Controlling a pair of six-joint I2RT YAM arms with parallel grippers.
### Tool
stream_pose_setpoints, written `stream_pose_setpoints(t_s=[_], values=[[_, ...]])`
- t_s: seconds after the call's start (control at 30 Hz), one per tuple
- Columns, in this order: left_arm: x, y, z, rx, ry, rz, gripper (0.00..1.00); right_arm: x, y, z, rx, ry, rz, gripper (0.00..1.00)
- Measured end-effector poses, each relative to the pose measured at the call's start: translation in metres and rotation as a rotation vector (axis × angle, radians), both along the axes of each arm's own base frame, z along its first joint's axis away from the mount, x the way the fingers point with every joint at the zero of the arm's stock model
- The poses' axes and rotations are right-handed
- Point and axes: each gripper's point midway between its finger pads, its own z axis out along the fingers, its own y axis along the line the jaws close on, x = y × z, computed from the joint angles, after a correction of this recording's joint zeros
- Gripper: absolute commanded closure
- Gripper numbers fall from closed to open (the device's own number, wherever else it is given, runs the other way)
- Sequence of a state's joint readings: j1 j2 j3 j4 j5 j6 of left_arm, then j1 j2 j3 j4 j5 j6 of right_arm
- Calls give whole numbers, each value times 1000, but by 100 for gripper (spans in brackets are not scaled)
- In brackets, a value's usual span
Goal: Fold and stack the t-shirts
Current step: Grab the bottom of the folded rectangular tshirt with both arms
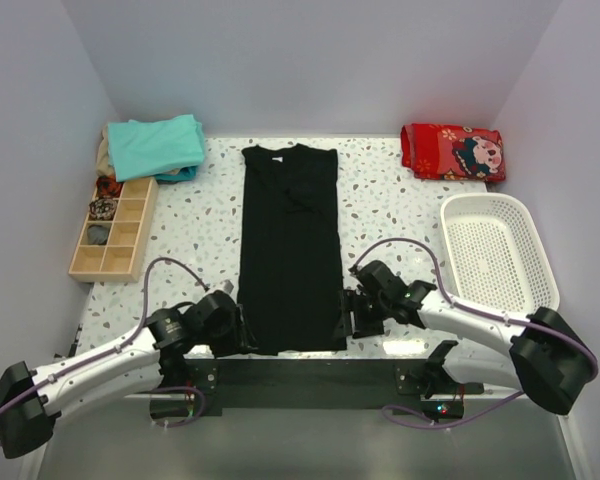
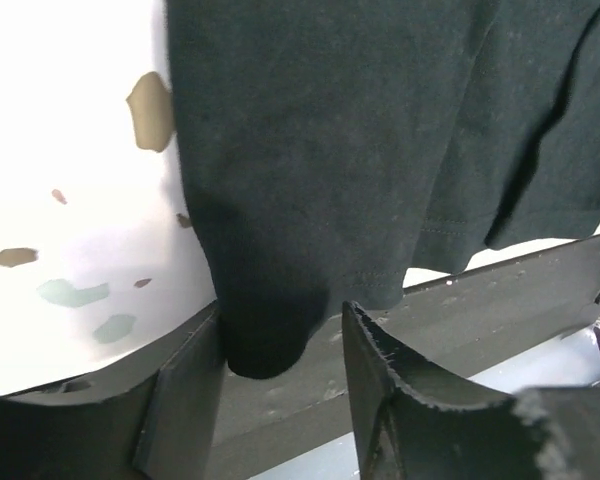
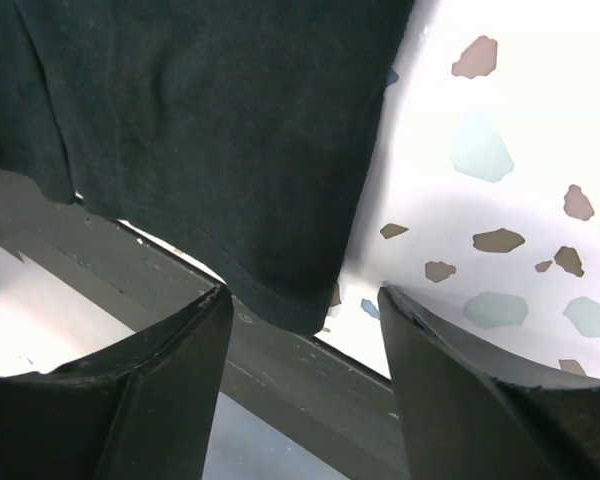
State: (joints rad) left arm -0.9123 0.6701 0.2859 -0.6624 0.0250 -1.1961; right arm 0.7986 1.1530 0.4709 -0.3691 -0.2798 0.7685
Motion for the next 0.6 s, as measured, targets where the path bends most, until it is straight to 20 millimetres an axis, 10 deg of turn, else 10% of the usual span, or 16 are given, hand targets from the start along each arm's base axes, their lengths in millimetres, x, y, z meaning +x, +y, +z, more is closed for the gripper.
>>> stream_pose_setpoints(t_s=[0.4, 0.6], values=[[0, -2, -6, 22, 14, -5, 99, 5, 6, -3, 12, -1, -14, 95], [1, 5, -6, 40, -2, 10, 100, 8, 9, 7, 47, -37, -11, 98]])
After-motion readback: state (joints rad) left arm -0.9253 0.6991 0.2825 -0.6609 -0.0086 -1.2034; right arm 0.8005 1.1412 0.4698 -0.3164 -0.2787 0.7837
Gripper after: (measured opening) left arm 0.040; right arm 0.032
